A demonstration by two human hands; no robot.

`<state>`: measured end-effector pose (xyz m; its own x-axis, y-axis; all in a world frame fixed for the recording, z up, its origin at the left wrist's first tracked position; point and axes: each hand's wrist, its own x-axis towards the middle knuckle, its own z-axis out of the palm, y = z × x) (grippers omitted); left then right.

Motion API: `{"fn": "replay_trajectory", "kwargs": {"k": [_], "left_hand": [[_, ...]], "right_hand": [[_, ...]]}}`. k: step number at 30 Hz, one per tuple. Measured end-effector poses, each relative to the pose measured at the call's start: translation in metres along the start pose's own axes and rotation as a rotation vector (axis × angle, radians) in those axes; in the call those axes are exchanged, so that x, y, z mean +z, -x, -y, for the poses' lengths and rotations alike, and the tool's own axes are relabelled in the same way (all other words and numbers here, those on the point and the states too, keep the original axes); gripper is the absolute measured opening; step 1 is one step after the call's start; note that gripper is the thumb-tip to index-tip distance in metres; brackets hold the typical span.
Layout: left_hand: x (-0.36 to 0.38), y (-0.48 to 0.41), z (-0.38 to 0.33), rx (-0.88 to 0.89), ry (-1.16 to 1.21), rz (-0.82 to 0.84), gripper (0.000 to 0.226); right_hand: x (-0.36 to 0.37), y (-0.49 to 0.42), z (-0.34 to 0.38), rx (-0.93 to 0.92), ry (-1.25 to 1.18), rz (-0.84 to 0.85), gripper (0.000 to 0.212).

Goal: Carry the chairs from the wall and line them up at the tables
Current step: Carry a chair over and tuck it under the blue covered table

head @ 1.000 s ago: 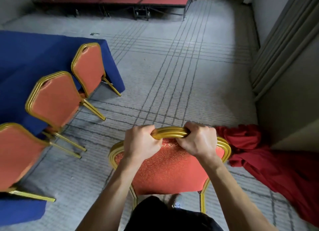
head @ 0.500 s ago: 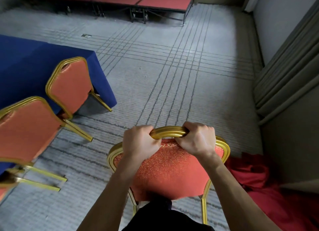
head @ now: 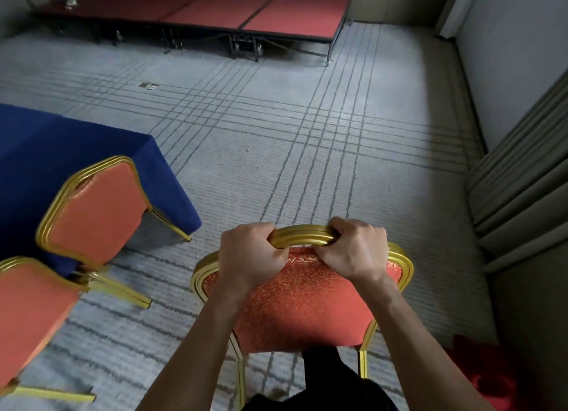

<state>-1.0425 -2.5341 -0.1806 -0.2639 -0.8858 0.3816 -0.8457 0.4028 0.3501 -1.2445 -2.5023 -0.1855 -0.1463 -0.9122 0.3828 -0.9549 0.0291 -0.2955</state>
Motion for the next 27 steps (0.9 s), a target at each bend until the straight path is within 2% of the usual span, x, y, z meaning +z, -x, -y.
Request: {"fn": "replay_trajectory", "kwargs": {"k": [3,6,8,15,20,27], "left_hand": [[0.031,-0.063,0.010,-0.055,-0.031,0.004,0.040],[0.055,-0.124,0.021,-0.094,-0.027,0.021,0.031],[0.068,-0.163,0.029,-0.115,-0.031,-0.006,0.024],[0.091,-0.281,0.071,-0.220,-0.056,-0.066,0.031],[0.121,-0.371,0.127,-0.261,-0.096,-0.115,0.034],[0.152,-0.495,0.222,-0.297,-0.077,-0.076,0.035]], "right_hand": [[0.032,-0.065,-0.021,-0.031,-0.019,0.003,0.029],[0.058,-0.133,-0.036,-0.032,-0.034,0.031,0.029],[0.076,-0.176,-0.042,-0.069,-0.057,-0.046,0.032],[0.123,-0.318,-0.042,-0.164,-0.096,-0.037,0.033],[0.183,-0.422,-0.031,-0.209,-0.084,0.004,0.033],[0.257,-0.555,0.004,-0.198,-0.057,0.071,0.032]]}}
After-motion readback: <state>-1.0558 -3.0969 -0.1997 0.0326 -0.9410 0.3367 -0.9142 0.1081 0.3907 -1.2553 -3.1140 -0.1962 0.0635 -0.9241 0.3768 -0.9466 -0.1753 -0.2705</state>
